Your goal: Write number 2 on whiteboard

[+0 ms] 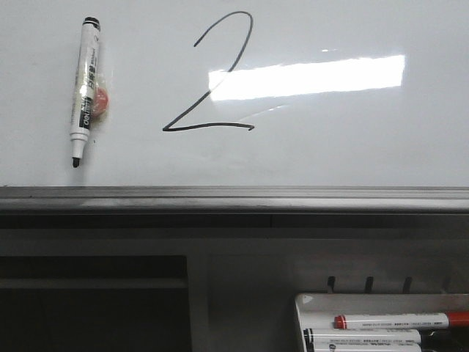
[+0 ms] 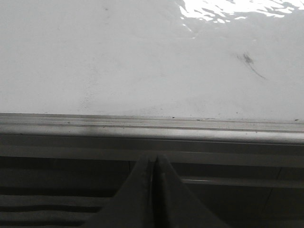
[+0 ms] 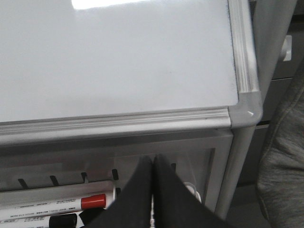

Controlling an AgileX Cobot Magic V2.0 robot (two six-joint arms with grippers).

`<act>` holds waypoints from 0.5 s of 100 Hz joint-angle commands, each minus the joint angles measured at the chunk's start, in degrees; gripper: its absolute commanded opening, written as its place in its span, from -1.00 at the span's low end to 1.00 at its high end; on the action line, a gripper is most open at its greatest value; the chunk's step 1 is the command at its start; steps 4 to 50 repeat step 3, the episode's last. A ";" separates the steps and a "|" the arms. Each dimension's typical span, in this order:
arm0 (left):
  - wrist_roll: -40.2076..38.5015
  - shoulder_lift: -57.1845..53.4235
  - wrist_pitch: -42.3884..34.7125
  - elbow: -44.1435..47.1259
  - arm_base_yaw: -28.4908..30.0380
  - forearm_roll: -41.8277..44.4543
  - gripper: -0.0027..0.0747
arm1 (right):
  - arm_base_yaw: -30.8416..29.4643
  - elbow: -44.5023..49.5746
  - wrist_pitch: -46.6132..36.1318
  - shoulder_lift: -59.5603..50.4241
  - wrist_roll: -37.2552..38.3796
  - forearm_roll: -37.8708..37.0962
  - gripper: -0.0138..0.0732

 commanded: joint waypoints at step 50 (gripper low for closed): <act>-0.15 -1.51 -3.86 0.60 0.15 -0.28 -0.98 | -0.24 1.45 -1.08 -1.18 -0.70 -0.44 -0.82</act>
